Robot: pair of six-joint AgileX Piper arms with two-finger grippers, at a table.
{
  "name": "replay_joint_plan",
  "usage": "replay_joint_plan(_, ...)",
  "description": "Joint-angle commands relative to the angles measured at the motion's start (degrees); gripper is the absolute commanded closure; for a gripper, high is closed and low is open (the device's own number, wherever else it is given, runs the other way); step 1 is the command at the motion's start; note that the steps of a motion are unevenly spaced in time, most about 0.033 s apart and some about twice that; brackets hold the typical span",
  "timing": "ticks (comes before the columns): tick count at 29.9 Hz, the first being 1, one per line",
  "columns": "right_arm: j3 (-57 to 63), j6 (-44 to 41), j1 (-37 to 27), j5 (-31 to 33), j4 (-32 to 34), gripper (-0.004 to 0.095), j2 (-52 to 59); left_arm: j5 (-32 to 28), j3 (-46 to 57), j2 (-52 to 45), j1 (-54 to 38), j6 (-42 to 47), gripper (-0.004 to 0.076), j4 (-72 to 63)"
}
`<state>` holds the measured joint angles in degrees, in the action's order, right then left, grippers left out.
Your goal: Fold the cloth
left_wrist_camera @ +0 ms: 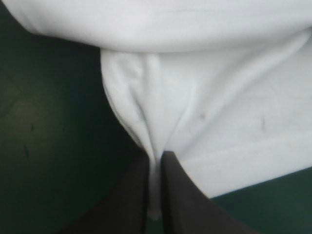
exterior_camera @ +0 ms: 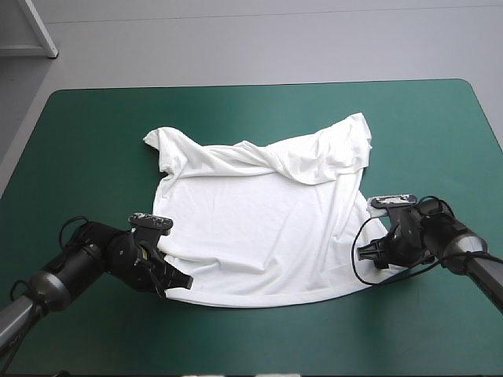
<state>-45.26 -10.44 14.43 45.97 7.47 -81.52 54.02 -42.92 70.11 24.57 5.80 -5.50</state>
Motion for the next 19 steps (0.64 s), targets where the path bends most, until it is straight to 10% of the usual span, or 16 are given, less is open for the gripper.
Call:
replay_joint_plan(1,2.4,0.5,-0.3,-5.3,-2.6,0.0388,-0.2,-0.3,-1.3,-1.3,0.4,0.4,0.0734,-0.2)
replay_joint_plan(7,2.3,1.5,-0.2,-5.5,-3.0,0.0898,1.0,0.6,-3.8,-1.3,0.4,0.4,0.0734,0.2)
replay_joint_plan(19,-19.4,4.7,-0.2,5.7,-2.1,0.0926,20.2,12.8,-29.6,-3.6,0.4,1.0,0.0734,10.9)
